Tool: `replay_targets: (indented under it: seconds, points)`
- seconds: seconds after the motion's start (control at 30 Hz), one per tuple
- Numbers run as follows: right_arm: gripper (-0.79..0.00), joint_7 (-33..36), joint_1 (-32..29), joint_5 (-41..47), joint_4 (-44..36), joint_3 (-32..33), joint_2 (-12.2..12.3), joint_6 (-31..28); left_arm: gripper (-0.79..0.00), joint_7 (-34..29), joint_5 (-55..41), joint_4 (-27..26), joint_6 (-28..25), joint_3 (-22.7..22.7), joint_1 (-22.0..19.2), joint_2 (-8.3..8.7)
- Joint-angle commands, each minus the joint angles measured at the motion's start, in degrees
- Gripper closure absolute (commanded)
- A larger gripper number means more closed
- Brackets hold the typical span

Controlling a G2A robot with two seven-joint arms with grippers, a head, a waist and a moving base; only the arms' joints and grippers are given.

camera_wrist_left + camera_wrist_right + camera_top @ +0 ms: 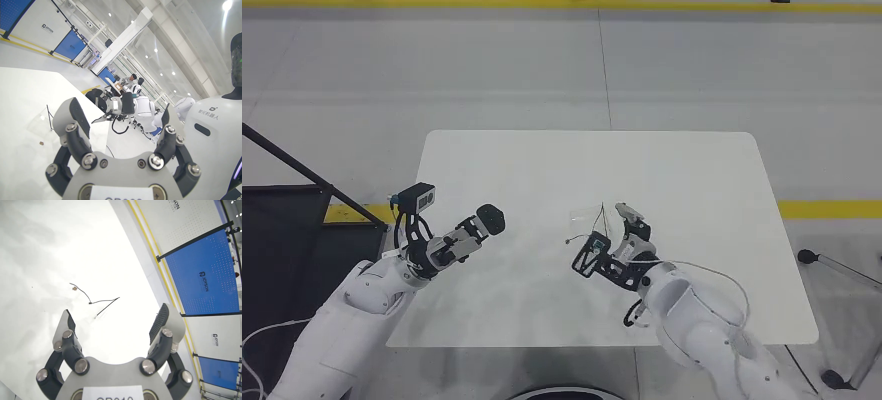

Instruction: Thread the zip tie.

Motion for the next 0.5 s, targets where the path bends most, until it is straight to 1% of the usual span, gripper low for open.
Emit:
replay_targets:
  seconds: [0.0,0.13,0.33,0.47]
  points:
    - [-0.785,-5.43,-2.74,0.49,-1.44,3.04,0.50,-0.24,-0.785,0.00,0.00,0.00,0.00,0.00,0.00,0.00]
    - [-0.785,-15.34,-7.64,3.03,-3.13,8.94,1.30,-0.21,-0.785,0.00,0.00,0.00,0.00,0.00,0.00,0.00]
    - [-0.785,-26.28,-13.44,9.04,-4.73,17.08,1.88,0.49,-0.785,0.00,0.00,0.00,0.00,0.00,0.00,0.00]
    - [-0.785,-32.63,-15.52,13.96,-3.96,22.20,2.03,0.26,-0.785,0.00,0.00,0.00,0.00,0.00,0.00,0.00]
